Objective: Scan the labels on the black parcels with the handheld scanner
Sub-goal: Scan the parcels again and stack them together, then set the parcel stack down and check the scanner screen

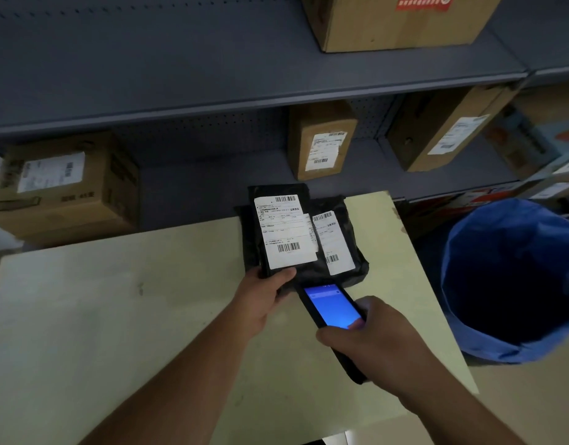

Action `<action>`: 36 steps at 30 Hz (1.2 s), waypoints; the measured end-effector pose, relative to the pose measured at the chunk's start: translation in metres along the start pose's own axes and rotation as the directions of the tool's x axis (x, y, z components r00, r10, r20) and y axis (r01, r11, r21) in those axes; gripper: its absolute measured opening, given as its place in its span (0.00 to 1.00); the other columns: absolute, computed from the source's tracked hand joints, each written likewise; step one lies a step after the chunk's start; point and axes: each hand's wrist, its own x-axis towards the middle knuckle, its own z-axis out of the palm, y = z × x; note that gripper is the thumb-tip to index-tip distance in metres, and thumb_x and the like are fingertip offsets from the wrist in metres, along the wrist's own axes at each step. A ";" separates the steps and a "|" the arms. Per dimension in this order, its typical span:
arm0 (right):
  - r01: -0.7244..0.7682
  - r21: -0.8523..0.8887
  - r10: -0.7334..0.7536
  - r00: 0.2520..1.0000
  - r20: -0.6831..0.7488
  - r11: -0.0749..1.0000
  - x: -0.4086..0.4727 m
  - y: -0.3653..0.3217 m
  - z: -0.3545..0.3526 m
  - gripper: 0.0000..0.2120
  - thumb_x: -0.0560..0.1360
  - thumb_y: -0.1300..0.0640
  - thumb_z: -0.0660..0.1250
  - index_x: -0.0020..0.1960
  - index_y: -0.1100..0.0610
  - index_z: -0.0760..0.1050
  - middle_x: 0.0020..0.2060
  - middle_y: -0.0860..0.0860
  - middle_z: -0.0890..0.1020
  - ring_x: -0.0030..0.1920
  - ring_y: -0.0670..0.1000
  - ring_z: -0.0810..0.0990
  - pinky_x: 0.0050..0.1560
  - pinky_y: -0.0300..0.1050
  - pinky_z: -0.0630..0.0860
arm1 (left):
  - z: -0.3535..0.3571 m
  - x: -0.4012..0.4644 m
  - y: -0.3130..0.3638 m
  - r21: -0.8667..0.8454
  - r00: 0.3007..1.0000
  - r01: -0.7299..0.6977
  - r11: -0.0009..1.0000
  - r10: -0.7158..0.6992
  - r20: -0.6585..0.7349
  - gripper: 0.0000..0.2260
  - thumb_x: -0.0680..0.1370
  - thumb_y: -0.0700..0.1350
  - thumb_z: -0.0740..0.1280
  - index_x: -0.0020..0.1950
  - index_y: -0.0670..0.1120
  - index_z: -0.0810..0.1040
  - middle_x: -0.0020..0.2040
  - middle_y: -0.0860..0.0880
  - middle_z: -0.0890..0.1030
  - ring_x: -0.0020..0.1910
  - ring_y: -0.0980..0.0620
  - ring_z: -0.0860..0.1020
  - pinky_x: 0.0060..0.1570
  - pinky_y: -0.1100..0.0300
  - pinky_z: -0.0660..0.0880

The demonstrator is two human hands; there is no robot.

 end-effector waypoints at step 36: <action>0.022 -0.039 -0.022 1.000 0.000 0.999 -0.003 -0.006 0.025 0.18 0.67 0.48 0.77 0.50 0.54 0.76 0.29 0.46 0.78 0.24 0.46 0.74 0.30 0.41 0.73 | -0.021 0.003 0.006 0.486 0.976 -0.007 0.874 0.112 -0.188 0.34 0.66 0.62 0.77 0.68 0.48 0.79 0.59 0.50 0.84 0.56 0.49 0.84 0.62 0.46 0.81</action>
